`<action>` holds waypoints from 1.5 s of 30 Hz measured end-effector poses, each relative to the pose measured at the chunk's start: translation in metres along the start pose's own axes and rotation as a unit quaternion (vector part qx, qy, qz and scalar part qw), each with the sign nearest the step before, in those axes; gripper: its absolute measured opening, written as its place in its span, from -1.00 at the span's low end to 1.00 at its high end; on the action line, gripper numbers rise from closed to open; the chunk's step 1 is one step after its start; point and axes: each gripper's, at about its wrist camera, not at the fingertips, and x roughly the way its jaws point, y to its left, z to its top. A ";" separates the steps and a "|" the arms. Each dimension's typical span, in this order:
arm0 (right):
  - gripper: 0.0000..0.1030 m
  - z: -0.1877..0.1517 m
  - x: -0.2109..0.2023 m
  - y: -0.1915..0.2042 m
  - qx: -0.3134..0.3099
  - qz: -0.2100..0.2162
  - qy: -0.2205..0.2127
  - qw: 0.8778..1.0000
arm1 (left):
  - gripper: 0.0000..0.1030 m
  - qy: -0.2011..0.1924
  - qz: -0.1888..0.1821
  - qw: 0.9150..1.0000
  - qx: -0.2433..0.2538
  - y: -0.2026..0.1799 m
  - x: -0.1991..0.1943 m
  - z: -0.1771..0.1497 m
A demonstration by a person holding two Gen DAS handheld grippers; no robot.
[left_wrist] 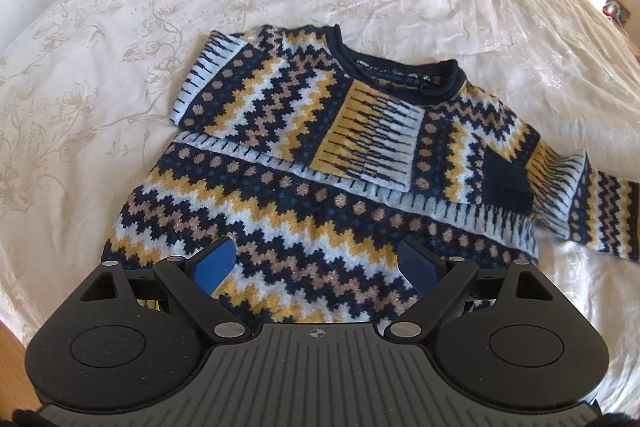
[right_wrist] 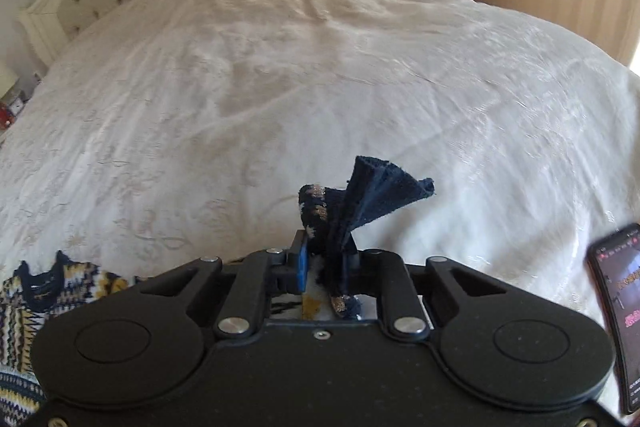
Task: Fold small clothes
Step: 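Lay the held sleeve across the sweater body with the right gripper and release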
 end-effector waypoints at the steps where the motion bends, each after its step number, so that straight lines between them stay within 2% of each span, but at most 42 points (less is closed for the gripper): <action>1: -0.55 0.001 -0.003 0.015 -0.005 0.015 -0.003 1.000 | 0.72 0.001 -0.002 1.000 0.004 0.003 0.002 0.002; 11: -0.55 -0.012 -0.013 0.183 -0.046 0.149 0.008 0.988 | 0.72 -0.009 -0.021 0.999 0.037 0.050 0.014 0.035; 17: -0.55 -0.058 0.003 0.268 -0.064 0.201 0.038 0.977 | 0.72 -0.012 -0.035 0.999 0.039 0.089 0.025 0.056; 22: -0.52 -0.103 0.023 0.321 -0.087 0.217 0.074 0.970 | 0.72 -0.013 -0.062 0.998 0.021 0.125 0.036 0.070; 25: -0.40 -0.131 0.034 0.343 -0.099 0.215 0.091 0.967 | 0.71 -0.017 -0.096 0.995 -0.001 0.146 0.042 0.076; 28: -0.36 -0.151 0.039 0.357 -0.113 0.214 0.102 0.965 | 0.71 -0.016 -0.128 0.992 -0.014 0.162 0.050 0.081; 30: -0.02 -0.160 0.038 0.362 -0.124 0.213 0.102 0.964 | 0.71 -0.017 -0.129 0.991 -0.010 0.165 0.053 0.084; 31: 0.29 -0.164 0.036 0.365 -0.130 0.211 0.100 0.964 | 0.71 -0.018 -0.129 0.992 -0.005 0.165 0.054 0.086; 32: 0.52 -0.167 0.035 0.366 -0.135 0.211 0.100 0.963 | 0.71 -0.019 -0.130 0.991 0.001 0.165 0.055 0.087; 35: 0.56 -0.179 0.032 0.368 -0.166 0.186 0.099 0.963 | 0.71 -0.012 -0.142 0.990 0.009 0.161 0.061 0.090; 38: 0.76 -0.192 0.031 0.362 -0.204 0.153 0.108 0.961 | 0.71 -0.005 -0.153 0.988 0.019 0.151 0.067 0.092; 45: 0.81 -0.216 0.043 0.333 -0.239 0.087 0.153 0.955 | 0.71 0.002 -0.174 0.983 0.058 0.116 0.082 0.095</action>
